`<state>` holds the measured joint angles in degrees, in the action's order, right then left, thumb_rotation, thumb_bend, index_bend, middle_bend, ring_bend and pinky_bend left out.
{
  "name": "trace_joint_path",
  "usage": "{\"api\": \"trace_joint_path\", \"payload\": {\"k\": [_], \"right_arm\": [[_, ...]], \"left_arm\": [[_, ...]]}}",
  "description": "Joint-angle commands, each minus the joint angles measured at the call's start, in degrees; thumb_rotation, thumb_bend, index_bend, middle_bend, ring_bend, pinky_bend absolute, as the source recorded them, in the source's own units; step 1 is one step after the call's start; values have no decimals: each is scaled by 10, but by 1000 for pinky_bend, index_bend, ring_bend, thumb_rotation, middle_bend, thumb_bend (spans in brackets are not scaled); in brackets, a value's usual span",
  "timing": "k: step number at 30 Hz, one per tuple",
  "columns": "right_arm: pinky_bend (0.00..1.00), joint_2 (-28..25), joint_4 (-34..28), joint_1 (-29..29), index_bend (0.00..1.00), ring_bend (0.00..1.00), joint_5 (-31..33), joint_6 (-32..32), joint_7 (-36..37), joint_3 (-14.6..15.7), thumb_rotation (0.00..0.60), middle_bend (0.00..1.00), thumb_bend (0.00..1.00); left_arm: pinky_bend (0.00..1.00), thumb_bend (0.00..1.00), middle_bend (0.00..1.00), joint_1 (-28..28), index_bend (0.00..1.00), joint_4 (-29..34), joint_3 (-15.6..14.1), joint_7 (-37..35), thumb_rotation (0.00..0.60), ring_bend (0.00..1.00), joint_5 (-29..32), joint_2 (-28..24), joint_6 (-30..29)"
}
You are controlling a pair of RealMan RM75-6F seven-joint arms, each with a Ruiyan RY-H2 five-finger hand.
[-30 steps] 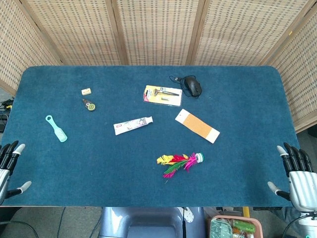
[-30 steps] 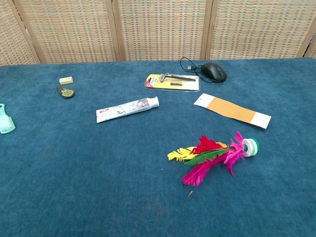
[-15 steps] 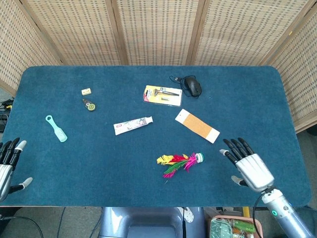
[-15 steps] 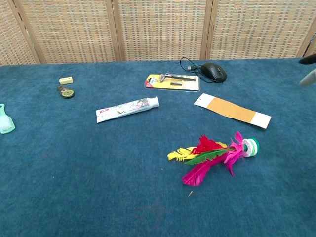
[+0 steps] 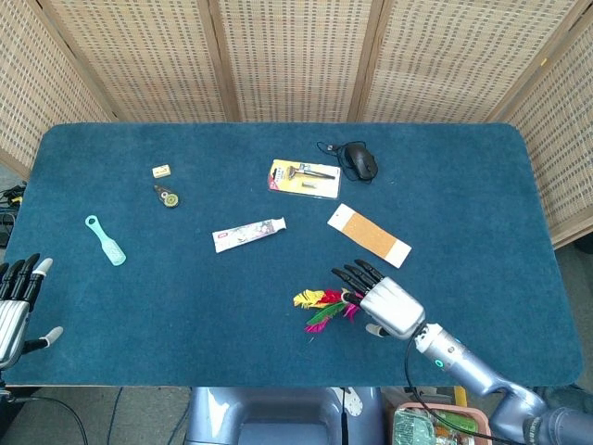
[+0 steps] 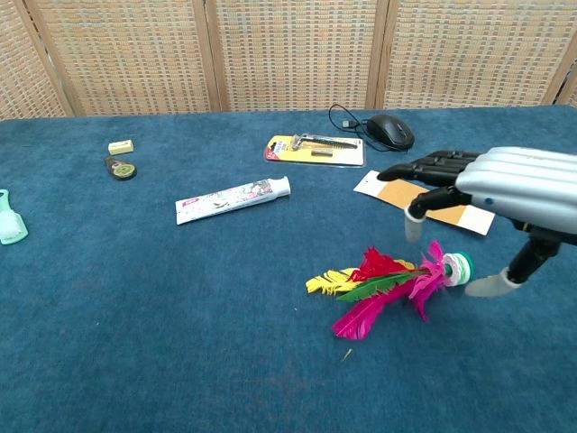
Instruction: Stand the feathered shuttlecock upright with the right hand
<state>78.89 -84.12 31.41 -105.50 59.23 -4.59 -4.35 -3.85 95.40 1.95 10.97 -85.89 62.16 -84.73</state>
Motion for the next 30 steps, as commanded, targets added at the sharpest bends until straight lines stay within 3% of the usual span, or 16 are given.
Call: {"api": "trace_joint_path", "payload": {"k": [1, 9, 17, 30], "right_arm": [[0, 36, 20, 18, 362, 0, 18, -19, -32, -8, 600, 0, 82], [27, 91, 44, 34, 364, 0, 43, -32, -64, 0, 600, 19, 146], [39, 128, 98, 47, 372, 0, 46, -20, -41, 11, 600, 26, 154], [58, 162, 173, 60, 434, 0, 31, 30, -7, 33, 600, 38, 296]], "left_arm": [[0, 0, 0, 0, 0, -1, 0, -2, 600, 0, 1, -1, -1], [0, 0, 0, -2, 0, -2, -1, -5, 600, 0, 3, -2, 3], [0, 0, 0, 2, 0, 0, -1, -16, 600, 0, 0, -6, -7], [0, 0, 0, 1, 0, 0, 0, -10, 600, 0, 4, -2, -9]]}}
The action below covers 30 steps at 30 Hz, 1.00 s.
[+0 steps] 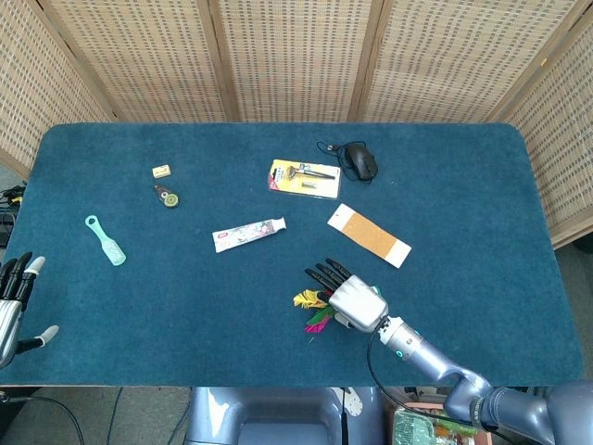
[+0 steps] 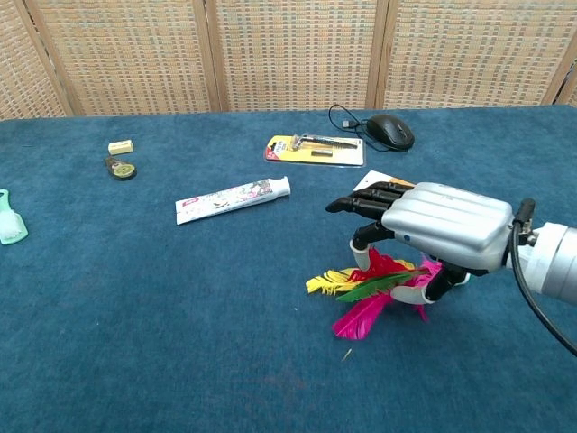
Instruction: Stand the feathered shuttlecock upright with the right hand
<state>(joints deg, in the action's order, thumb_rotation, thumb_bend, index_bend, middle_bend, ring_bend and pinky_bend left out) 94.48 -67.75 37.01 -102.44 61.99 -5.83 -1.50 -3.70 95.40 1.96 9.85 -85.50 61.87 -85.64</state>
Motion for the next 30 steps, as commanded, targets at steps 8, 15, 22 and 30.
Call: {"api": "trace_joint_path", "payload": {"k": [8, 15, 22, 30], "right_arm": [[66, 19, 21, 11, 496, 0, 12, 6, 12, 6, 600, 52, 349], [74, 28, 24, 16, 554, 0, 22, 6, 10, 8, 600, 67, 434], [81, 36, 25, 21, 633, 0, 29, 8, 8, 9, 600, 80, 517], [86, 30, 6, 23, 645, 0, 32, 26, 18, 6, 600, 91, 520]], "left_arm": [[0, 0, 0, -1, 0, 1, -1, 2, 600, 0, 3, 1, 3], [0, 0, 0, -1, 0, 2, -1, -4, 600, 0, 1, -2, 2], [0, 0, 0, -1, 0, 2, 0, -10, 600, 0, 3, -5, 1], [0, 0, 0, -2, 0, 3, -1, -16, 600, 0, 3, -8, 3]]}}
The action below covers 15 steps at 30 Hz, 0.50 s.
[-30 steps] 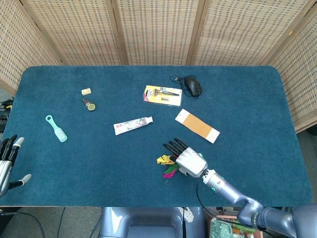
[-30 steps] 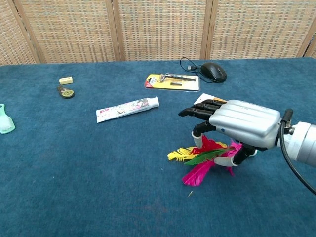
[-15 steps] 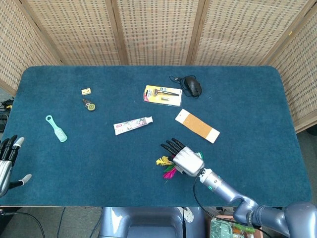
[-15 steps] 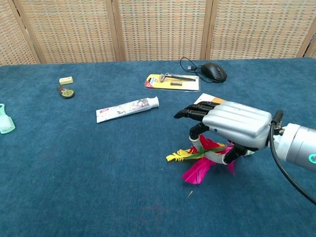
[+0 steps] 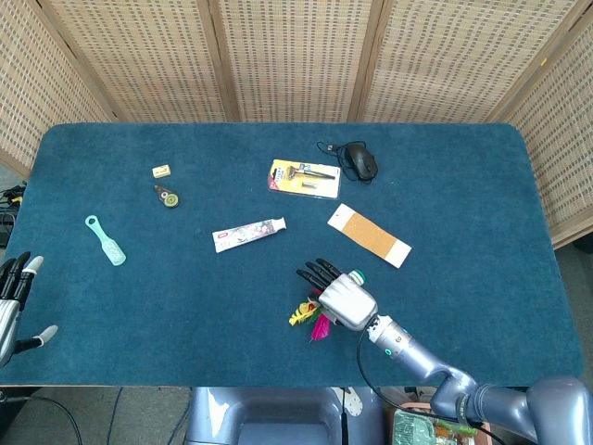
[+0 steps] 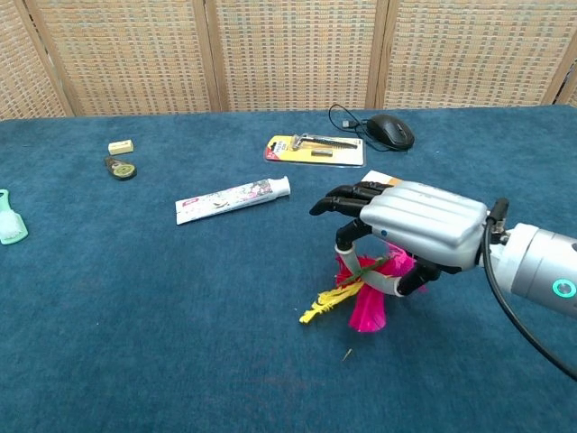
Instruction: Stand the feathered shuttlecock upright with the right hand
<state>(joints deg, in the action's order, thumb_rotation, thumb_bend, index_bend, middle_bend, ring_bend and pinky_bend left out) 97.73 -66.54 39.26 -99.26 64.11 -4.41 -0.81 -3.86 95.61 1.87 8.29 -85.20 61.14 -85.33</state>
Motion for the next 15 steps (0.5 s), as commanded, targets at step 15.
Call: {"api": "trace_joint_path", "payload": {"k": [15], "right_arm": [[89, -57, -123, 19, 647, 0, 2, 28, 160, -5, 600, 114, 520]], "left_arm": [[0, 0, 0, 1, 0, 2, -1, -1, 600, 0, 1, -1, 0]]}}
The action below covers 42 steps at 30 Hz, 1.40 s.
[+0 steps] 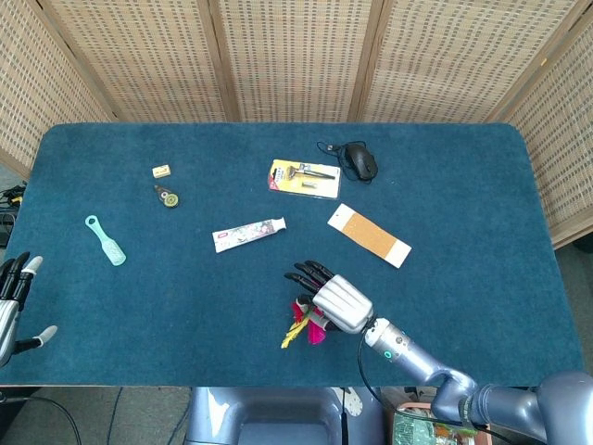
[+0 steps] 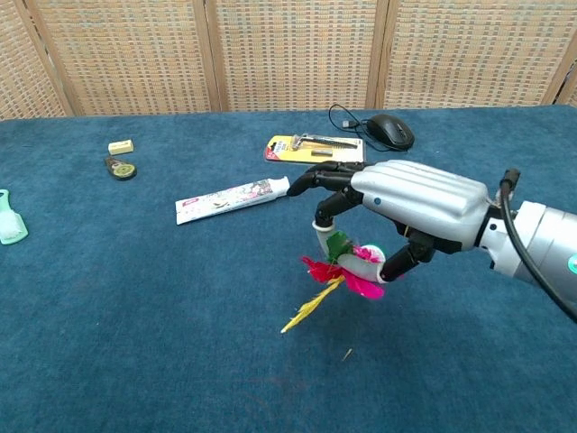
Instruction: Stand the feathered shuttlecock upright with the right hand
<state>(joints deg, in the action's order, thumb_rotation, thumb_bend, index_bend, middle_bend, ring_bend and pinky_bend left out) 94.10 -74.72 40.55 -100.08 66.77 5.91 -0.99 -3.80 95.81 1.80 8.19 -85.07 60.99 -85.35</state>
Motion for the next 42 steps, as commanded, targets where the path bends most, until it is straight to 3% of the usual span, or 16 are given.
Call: {"api": "trace_joint_path", "payload": {"k": [1, 10, 19, 22, 24, 26, 28, 30, 32, 36, 42], "right_arm": [[89, -27, -61, 5, 647, 0, 24, -5, 80, -7, 600, 114, 520], [89, -81, -148, 7, 647, 0, 150, -99, 191, -29, 600, 114, 520], [90, -115, -149, 1, 644, 0, 195, -143, 232, -35, 600, 115, 519], [90, -125, -153, 1, 530, 0, 211, -163, 236, -34, 600, 116, 501], [90, -134, -162, -2, 388, 0, 213, -166, 253, -37, 600, 103, 474], [90, -141, -171, -7, 234, 0, 203, -159, 268, -37, 600, 59, 414], [90, -151, -179, -14, 58, 0, 187, -146, 278, -34, 600, 9, 240], [90, -166, -191, -23, 2, 0, 168, -126, 283, -31, 600, 0, 72], [83, -181, -201, -30, 0, 0, 156, -110, 276, -28, 600, 0, 1], [19, -236, -240, -68, 0, 0, 125, -32, 198, -24, 600, 0, 0], [0, -292, -266, -161, 0, 0, 86, 126, 16, -11, 600, 0, 0]], "left_arm": [[0, 0, 0, 0, 0, 0, 0, 0, 600, 0, 0, 0, 0], [0, 0, 0, -2, 0, 2, -3, 6, 600, 0, -1, 2, 4], [0, 0, 0, -6, 0, 4, -4, 12, 600, 0, 6, 3, 17], [0, 0, 0, -6, 0, 5, -4, 15, 600, 0, 5, 4, 16], [0, 0, 0, -5, 0, 6, -5, 15, 600, 0, 5, 3, 16], [0, 0, 0, -6, 0, 7, -5, 15, 600, 0, 6, 2, 18], [0, 0, 0, -6, 0, 9, -6, 16, 600, 0, 7, 2, 18], [0, 0, 0, -6, 0, 11, -7, 17, 600, 0, 6, 1, 19], [0, 0, 0, -6, 0, 11, -7, 17, 600, 0, 4, 1, 18], [0, 0, 0, -2, 0, 13, -10, 16, 600, 0, -4, -1, 10], [0, 0, 0, 8, 0, 10, -12, 11, 600, 0, -17, -1, -13]]}}
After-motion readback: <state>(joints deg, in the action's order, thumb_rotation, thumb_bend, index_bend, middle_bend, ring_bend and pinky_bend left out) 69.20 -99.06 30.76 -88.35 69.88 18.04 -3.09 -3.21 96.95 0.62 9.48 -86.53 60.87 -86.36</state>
